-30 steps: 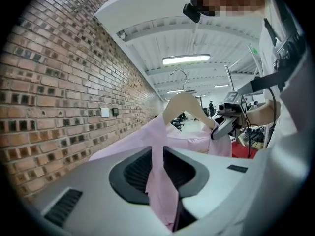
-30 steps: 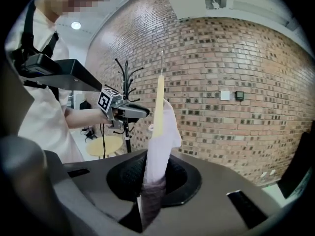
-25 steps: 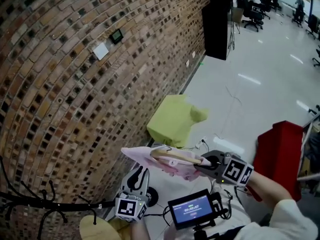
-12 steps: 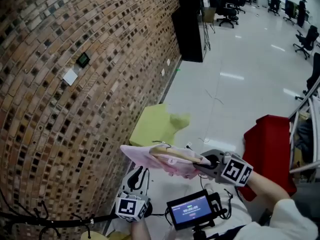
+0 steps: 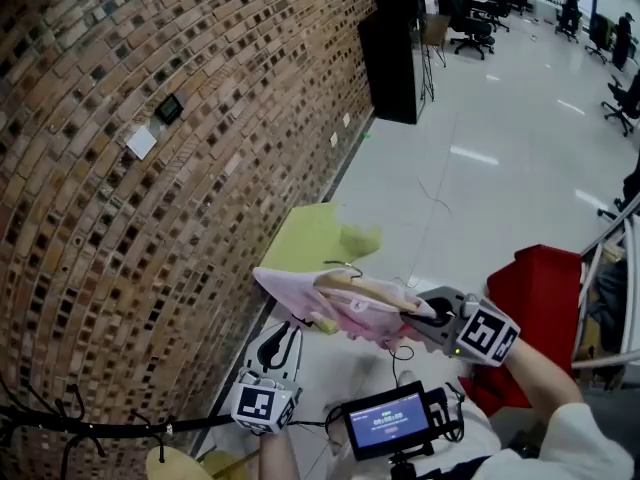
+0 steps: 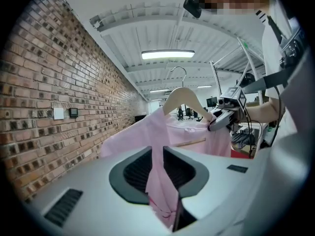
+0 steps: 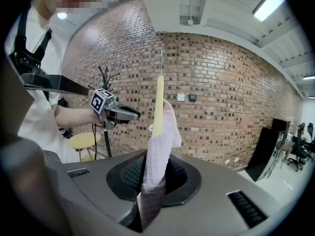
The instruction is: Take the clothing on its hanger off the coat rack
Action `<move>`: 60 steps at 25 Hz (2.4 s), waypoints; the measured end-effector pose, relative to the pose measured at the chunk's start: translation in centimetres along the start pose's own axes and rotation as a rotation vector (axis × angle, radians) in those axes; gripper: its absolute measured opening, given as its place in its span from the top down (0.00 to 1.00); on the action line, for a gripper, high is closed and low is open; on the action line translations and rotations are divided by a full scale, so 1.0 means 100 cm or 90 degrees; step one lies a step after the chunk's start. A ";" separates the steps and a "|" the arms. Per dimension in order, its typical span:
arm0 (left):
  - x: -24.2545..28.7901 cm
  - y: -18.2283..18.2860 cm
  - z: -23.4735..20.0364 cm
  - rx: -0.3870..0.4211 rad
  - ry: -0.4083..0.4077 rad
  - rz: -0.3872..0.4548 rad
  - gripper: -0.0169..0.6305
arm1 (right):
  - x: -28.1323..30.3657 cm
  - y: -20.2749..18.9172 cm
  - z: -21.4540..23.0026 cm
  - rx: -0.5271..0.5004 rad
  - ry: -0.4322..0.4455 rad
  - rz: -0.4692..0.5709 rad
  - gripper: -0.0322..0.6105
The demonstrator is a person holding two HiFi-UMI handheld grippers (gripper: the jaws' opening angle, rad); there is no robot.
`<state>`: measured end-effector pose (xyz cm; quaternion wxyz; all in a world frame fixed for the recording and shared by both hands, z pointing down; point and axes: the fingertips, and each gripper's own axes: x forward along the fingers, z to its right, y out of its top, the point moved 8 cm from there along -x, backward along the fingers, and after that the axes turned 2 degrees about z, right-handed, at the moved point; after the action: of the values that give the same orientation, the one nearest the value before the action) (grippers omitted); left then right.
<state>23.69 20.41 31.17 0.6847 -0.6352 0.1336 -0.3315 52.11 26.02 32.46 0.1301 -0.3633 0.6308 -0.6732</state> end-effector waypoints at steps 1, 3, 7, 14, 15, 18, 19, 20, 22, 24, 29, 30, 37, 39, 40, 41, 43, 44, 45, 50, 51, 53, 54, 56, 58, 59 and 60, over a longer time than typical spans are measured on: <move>0.002 0.000 0.000 -0.005 0.004 -0.004 0.86 | 0.001 0.000 0.006 -0.001 0.002 0.001 0.90; 0.006 -0.004 -0.004 -0.007 0.008 -0.011 0.86 | 0.007 -0.001 0.016 -0.004 0.004 0.002 0.90; 0.011 -0.018 -0.029 -0.014 0.015 -0.017 0.86 | 0.035 0.002 0.035 -0.007 0.006 -0.007 0.90; 0.027 -0.047 -0.109 -0.039 0.014 -0.033 0.86 | 0.117 0.018 0.062 0.000 0.019 -0.018 0.90; 0.031 -0.048 -0.123 -0.041 0.012 -0.033 0.86 | 0.130 0.023 0.067 0.001 0.020 -0.018 0.90; 0.043 -0.049 -0.169 -0.040 0.006 -0.030 0.86 | 0.169 0.041 0.082 0.005 0.024 -0.013 0.90; 0.047 -0.049 -0.184 -0.040 0.005 -0.028 0.86 | 0.183 0.048 0.088 0.005 0.025 -0.012 0.90; 0.051 -0.050 -0.201 -0.039 0.004 -0.027 0.86 | 0.197 0.054 0.094 0.005 0.025 -0.012 0.90; 0.056 -0.052 -0.233 -0.039 0.005 -0.027 0.86 | 0.225 0.065 0.105 0.004 0.027 -0.012 0.90; 0.061 -0.052 -0.266 -0.038 0.008 -0.027 0.86 | 0.254 0.077 0.114 0.005 0.029 -0.009 0.90; 0.068 -0.066 -0.338 -0.039 0.008 -0.030 0.86 | 0.322 0.098 0.134 -0.001 0.032 -0.007 0.90; 0.068 -0.070 -0.350 -0.041 0.007 -0.032 0.86 | 0.335 0.100 0.135 -0.002 0.033 -0.006 0.90; 0.060 -0.096 -0.422 -0.041 0.015 -0.027 0.86 | 0.409 0.110 0.143 -0.007 0.040 -0.016 0.90; 0.056 -0.097 -0.434 -0.048 0.024 -0.029 0.86 | 0.427 0.116 0.148 -0.008 0.048 -0.016 0.90; 0.054 -0.098 -0.438 -0.050 0.029 -0.029 0.86 | 0.435 0.119 0.150 -0.010 0.052 -0.015 0.90; 0.053 -0.100 -0.442 -0.050 0.032 -0.029 0.86 | 0.442 0.121 0.153 -0.012 0.054 -0.014 0.90; 0.050 -0.105 -0.446 -0.053 0.036 -0.029 0.86 | 0.453 0.124 0.158 -0.014 0.057 -0.014 0.90; 0.048 -0.106 -0.447 -0.055 0.038 -0.030 0.86 | 0.457 0.126 0.160 -0.015 0.059 -0.015 0.90; 0.046 -0.106 -0.448 -0.056 0.040 -0.030 0.86 | 0.462 0.128 0.162 -0.017 0.061 -0.016 0.90; 0.038 -0.103 -0.460 -0.054 0.052 -0.025 0.86 | 0.480 0.135 0.174 -0.025 0.069 0.006 0.90; 0.039 -0.103 -0.463 -0.051 0.052 -0.024 0.86 | 0.483 0.135 0.176 -0.026 0.071 0.000 0.90; 0.040 -0.104 -0.469 -0.049 0.057 -0.024 0.86 | 0.490 0.134 0.182 -0.026 0.074 0.000 0.90; 0.040 -0.105 -0.472 -0.051 0.064 -0.026 0.86 | 0.496 0.134 0.186 -0.025 0.078 0.009 0.90; 0.043 -0.108 -0.477 -0.060 0.080 -0.033 0.86 | 0.506 0.135 0.195 -0.025 0.090 0.019 0.90; 0.052 -0.108 -0.481 -0.066 0.090 -0.041 0.86 | 0.511 0.136 0.208 -0.026 0.102 0.007 0.90; 0.058 -0.108 -0.482 -0.068 0.095 -0.044 0.86 | 0.512 0.136 0.215 -0.026 0.109 -0.004 0.90; 0.063 -0.107 -0.483 -0.071 0.101 -0.047 0.86 | 0.514 0.136 0.224 -0.028 0.117 -0.010 0.90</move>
<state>-3.79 -20.97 35.32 0.6230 -0.6484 0.1821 -0.3978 26.82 -25.75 34.97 0.0587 -0.3074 0.6518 -0.6908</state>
